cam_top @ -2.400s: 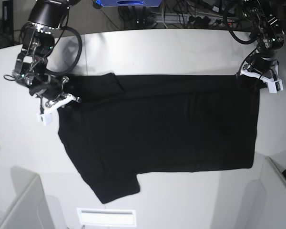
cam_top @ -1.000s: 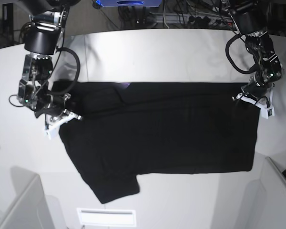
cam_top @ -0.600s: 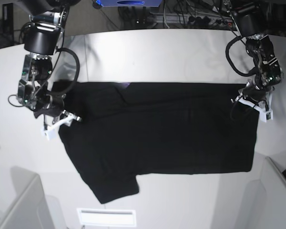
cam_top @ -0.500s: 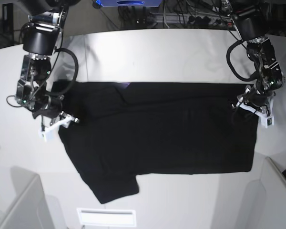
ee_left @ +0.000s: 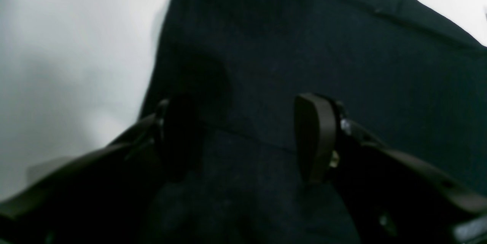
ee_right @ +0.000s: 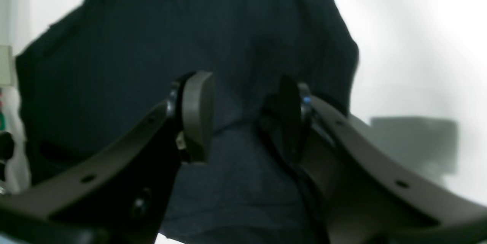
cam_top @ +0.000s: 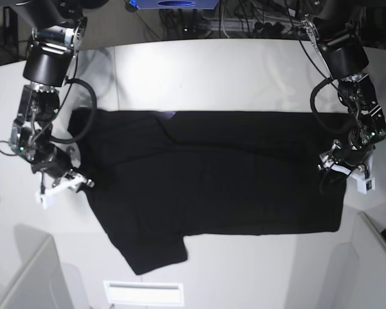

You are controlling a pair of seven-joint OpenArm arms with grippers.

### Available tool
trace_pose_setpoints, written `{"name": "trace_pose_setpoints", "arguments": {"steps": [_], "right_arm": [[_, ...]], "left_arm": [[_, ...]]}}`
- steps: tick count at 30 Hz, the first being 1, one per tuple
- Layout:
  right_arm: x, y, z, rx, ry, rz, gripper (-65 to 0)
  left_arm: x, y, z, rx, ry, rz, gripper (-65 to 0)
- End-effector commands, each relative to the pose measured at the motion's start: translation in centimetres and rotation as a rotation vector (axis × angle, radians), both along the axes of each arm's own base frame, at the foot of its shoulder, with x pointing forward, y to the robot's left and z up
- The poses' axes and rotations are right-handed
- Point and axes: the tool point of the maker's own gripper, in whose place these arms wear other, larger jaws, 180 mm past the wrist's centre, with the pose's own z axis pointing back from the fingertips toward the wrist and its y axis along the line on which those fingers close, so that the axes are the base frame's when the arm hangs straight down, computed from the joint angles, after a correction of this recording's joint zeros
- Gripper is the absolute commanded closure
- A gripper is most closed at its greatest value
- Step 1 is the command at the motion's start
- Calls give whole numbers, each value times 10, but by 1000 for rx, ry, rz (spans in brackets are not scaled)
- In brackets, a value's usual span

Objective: Fold the T-shirt properly
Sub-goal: 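Lower the held shoulder edges onto the shirt body and release, then regrasp the folded edge of the shirt with both grippers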

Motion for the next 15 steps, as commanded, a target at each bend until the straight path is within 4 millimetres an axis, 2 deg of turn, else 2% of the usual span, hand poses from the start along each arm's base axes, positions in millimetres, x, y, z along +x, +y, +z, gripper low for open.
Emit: {"name": "trace_pose_setpoints", "arguments": {"steps": [1, 5, 10, 11, 15], "right_arm": [[11, -19, 25, -22, -80, -38, -245], [-4, -34, 38, -55, -125, -77, -243], [-29, -40, 46, -90, -158, -100, -243], [-34, -38, 47, -86, -164, -110, -243], [-70, -51, 44, -46, -142, -274, -248]], "left_arm": [[12, 18, 27, 41, -70, 16, -402], [12, 47, 49, 74, -157, 82, -403], [3, 71, 77, 105, -231, 146, -403], [-4, 74, 78, 111, -230, 158, -403], [-44, 84, 78, 146, -201, 187, -403]]}}
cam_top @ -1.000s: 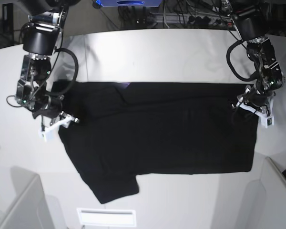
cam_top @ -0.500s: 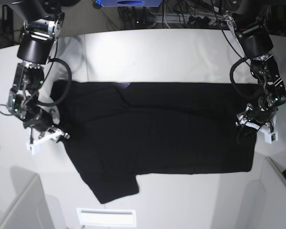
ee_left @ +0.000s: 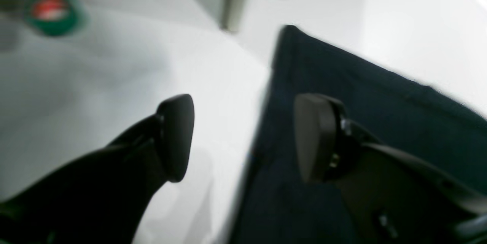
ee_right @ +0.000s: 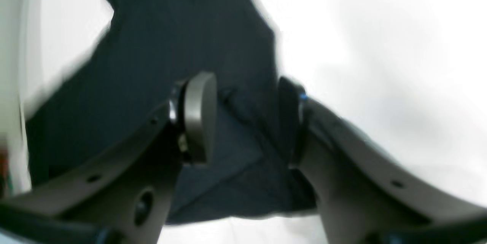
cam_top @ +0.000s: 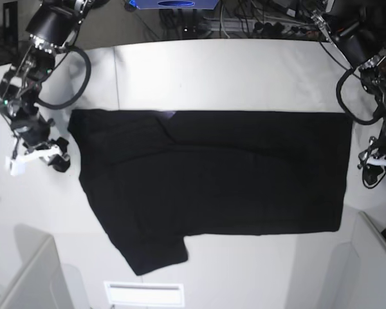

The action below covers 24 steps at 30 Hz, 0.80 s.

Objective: Fold the T-shirt properly
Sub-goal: 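Regrasp the folded edge of the shirt with both grippers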

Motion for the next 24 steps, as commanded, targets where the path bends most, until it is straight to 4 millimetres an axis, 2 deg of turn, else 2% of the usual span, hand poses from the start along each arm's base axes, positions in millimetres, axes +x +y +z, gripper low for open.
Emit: {"name": "trace_pose_setpoints", "arguments": {"steps": [1, 3, 7, 10, 13, 15, 18, 22, 24], "right_arm": [[-3, -5, 14, -3, -45, -38, -249], [-20, -4, 12, 23, -36, -95, -272], [-51, 0, 2, 45, -19, -166, -374], [-72, 8, -14, 67, 30, -187, -407], [-88, 12, -26, 77, 74, -192, -410], [-96, 12, -36, 86, 105, -195, -410], [-103, 15, -58, 126, 162, -205, -411], [-102, 15, -79, 163, 190, -226, -413], [-102, 15, -82, 161, 184, -229, -417]], "left_arm": [[-6, -3, 9, 4, -42, -14, -403], [-31, -6, 2, -25, -54, -21, -403], [-75, -12, -17, -107, -50, 4, -405], [-93, -18, -33, -151, -29, 18, -405], [-103, -25, -43, -171, -16, 28, -405], [-104, -28, -46, -179, -13, 28, -405], [-100, -43, -59, -210, 12, -3, -405], [-98, -52, -74, -248, 38, -15, -405], [-91, -55, -76, -261, 33, -21, -405]]}}
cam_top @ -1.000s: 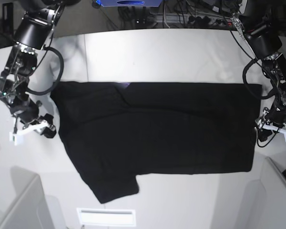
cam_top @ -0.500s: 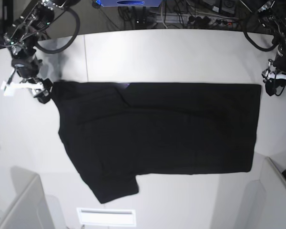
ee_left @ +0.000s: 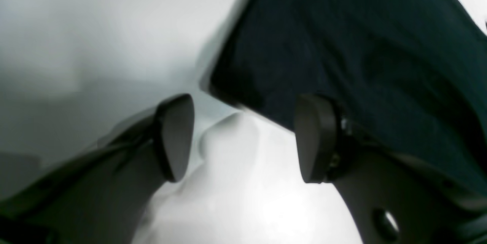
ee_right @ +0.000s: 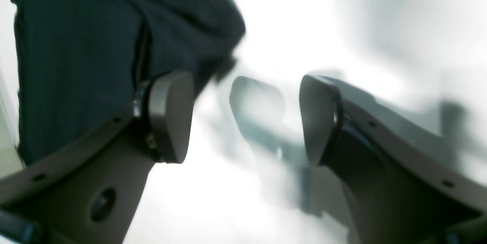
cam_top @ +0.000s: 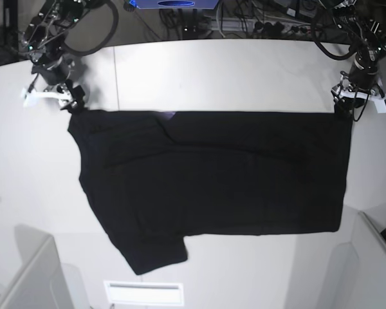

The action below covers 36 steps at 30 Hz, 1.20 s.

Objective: Fold the T-shirt properly
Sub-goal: 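Regrasp the folded edge of the shirt with both grippers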

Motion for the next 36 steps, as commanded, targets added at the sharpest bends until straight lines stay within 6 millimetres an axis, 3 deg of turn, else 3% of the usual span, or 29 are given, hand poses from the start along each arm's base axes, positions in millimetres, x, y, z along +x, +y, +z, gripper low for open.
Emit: {"name": "trace_pose_setpoints", "arguments": {"steps": [1, 4, 15, 18, 24, 32, 34, 36], "right_arm": [[3, -1, 4, -14, -22, 20, -431], [9, 3, 7, -22, -44, 56, -440], [14, 14, -21, 58, 0, 53, -446], [19, 12, -21, 53, -3, 61, -446], [30, 28, -21, 49, -4, 144, -440], [29, 30, -35, 81, 28, 138, -440], [32, 28, -37, 73, 19, 125, -423], [32, 28, -38, 69, 17, 120, -366]], "left_arm": [[12, 6, 13, 21, -47, -7, -405], [13, 6, 5, -3, -39, 5, -405], [28, 8, -2, -50, -57, 38, -400], [32, 7, -3, -59, -60, 40, -400], [44, 9, -4, -44, -54, 40, -398], [50, 7, -15, -54, -26, 43, -395], [50, 7, -18, -63, -20, 46, -395], [50, 6, -21, -72, -15, 49, -385]]}}
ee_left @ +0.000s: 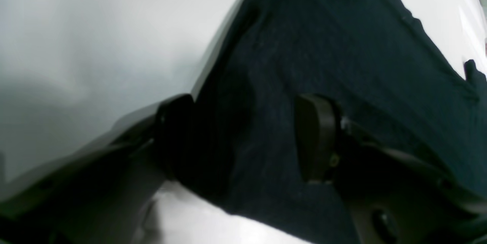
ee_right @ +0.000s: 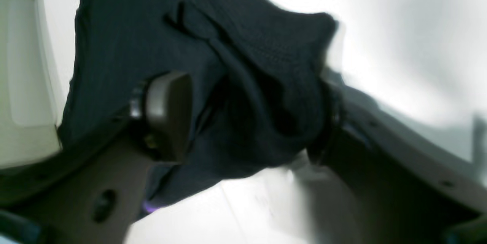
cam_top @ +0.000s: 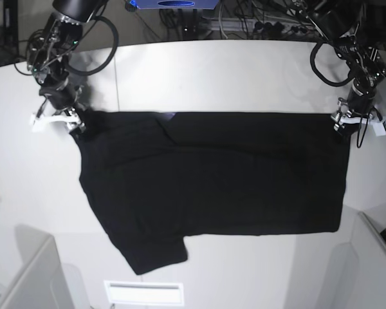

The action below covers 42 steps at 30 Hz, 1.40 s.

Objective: Fold the T-shirt properly
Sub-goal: 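Regrasp the folded edge of the shirt with both grippers, then drag the shirt with both grippers toward the robot, then release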

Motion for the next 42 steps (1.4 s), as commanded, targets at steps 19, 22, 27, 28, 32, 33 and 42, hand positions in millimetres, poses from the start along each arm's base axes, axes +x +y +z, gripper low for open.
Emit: {"name": "trace_pose_setpoints", "arguments": {"steps": [19, 22, 27, 28, 32, 33, 42], "right_arm": [[-30, -12, -26, 17, 140, -42, 0], [-36, -12, -28, 15, 152, -41, 0], [-52, -13, -34, 12, 185, -41, 0], [-54, -14, -34, 9, 187, -41, 0], [-66, -17, -30, -17, 193, -38, 0], [-67, -18, -28, -25, 190, -37, 0], [-93, -18, -19, -53, 228, 2, 0]], "left_arm": [[-18, 2, -12, 4, 80, -12, 0], [-22, 2, -14, 4, 87, -12, 0], [-35, 2, -14, 30, 111, -26, 0], [-40, 2, -14, 37, 118, -30, 0], [-55, 4, -12, 67, 141, -40, 0], [-59, 4, -13, 72, 148, -42, 0], [-95, 7, -14, 118, 216, -64, 0]]}}
